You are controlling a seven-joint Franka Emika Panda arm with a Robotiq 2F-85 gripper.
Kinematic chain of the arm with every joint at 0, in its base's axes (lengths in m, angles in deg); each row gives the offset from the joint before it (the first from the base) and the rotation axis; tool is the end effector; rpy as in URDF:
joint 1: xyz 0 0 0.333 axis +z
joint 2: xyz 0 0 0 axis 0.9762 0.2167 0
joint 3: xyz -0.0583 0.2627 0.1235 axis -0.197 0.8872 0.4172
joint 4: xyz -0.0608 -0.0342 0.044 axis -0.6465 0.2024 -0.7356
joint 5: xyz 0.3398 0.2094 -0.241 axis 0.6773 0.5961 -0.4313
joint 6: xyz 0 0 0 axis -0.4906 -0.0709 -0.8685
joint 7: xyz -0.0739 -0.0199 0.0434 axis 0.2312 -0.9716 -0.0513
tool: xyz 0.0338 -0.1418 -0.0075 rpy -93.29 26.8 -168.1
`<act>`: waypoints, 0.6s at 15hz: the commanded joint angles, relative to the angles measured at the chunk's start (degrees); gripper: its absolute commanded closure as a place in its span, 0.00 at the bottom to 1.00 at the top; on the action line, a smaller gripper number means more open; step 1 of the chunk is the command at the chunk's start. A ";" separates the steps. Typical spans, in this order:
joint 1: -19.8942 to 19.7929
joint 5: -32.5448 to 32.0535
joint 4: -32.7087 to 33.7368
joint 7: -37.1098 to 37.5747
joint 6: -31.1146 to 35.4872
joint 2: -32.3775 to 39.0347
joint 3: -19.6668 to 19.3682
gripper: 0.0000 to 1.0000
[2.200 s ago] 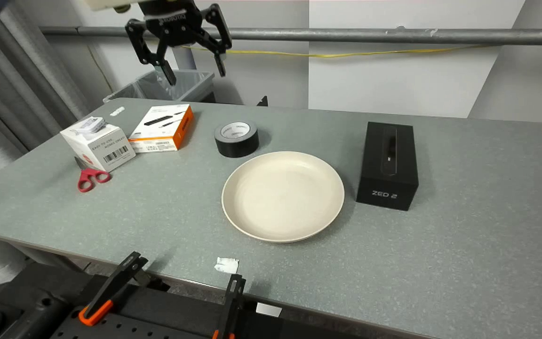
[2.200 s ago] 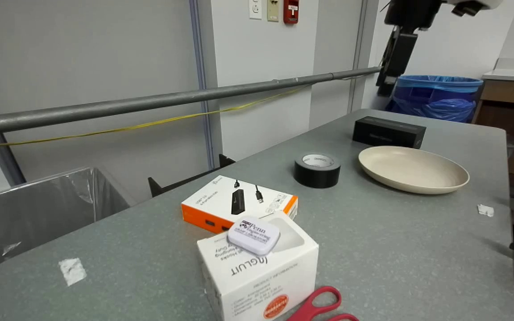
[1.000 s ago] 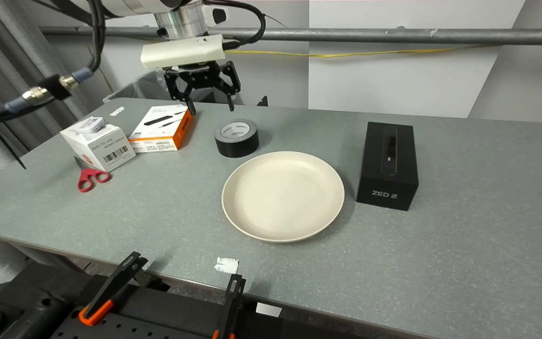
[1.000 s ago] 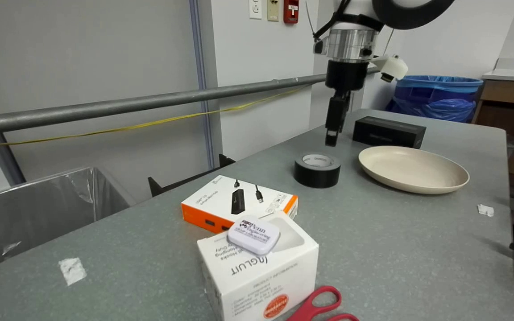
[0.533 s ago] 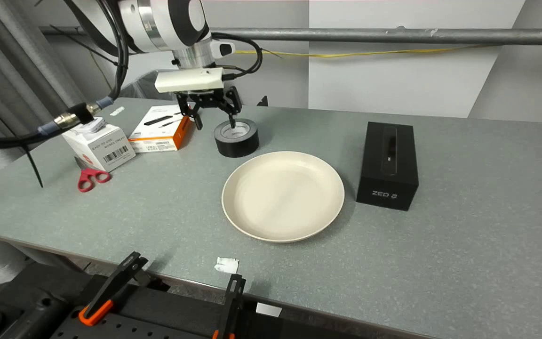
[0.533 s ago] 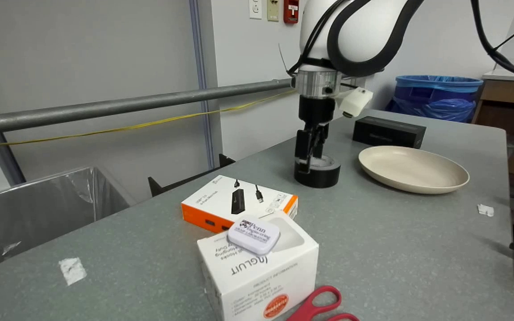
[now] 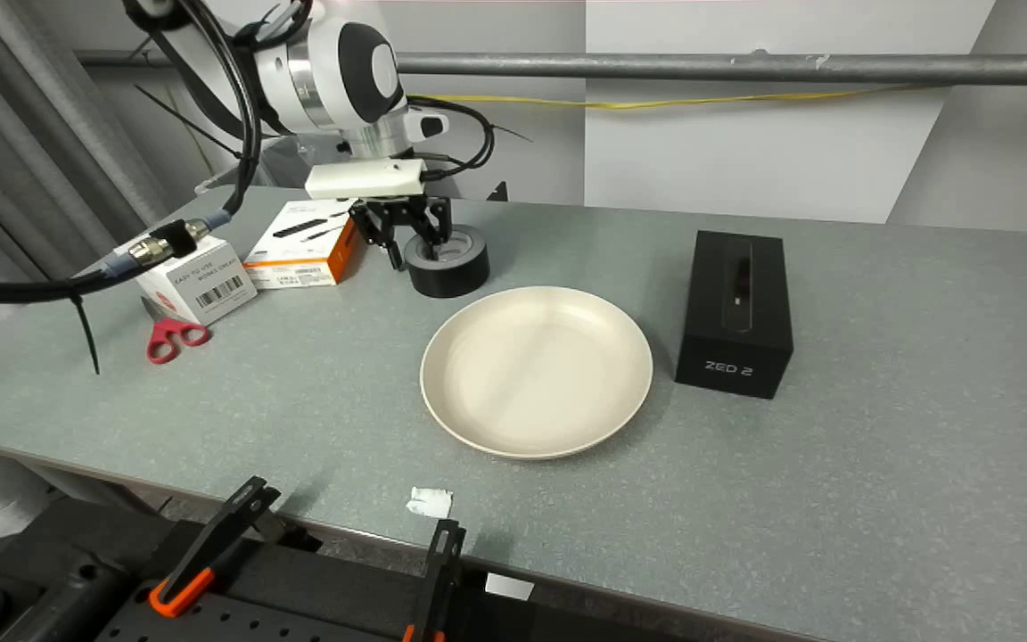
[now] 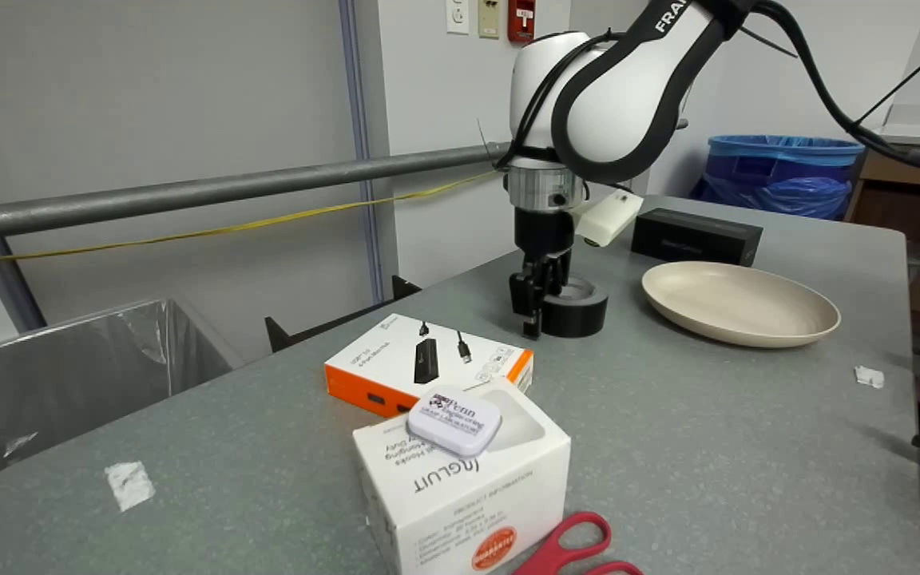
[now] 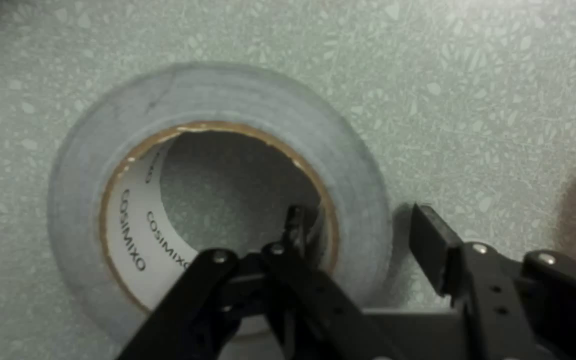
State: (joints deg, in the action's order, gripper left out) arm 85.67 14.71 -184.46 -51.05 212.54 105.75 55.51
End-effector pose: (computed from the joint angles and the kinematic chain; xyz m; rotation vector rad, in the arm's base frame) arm 0.6476 0.1108 0.0158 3.1008 0.2192 -0.0241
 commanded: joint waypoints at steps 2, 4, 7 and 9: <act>-0.19 1.01 2.97 0.42 -2.74 0.12 -0.33 0.81; -1.05 1.43 2.24 -0.50 -3.76 -1.30 0.08 0.95; -2.12 1.11 -1.76 -1.55 -4.25 -5.88 -0.17 0.94; -3.50 0.95 -6.85 -3.12 -3.21 -10.53 -0.18 0.94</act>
State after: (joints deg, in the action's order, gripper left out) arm 84.33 14.79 -183.92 -51.48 210.23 103.40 55.00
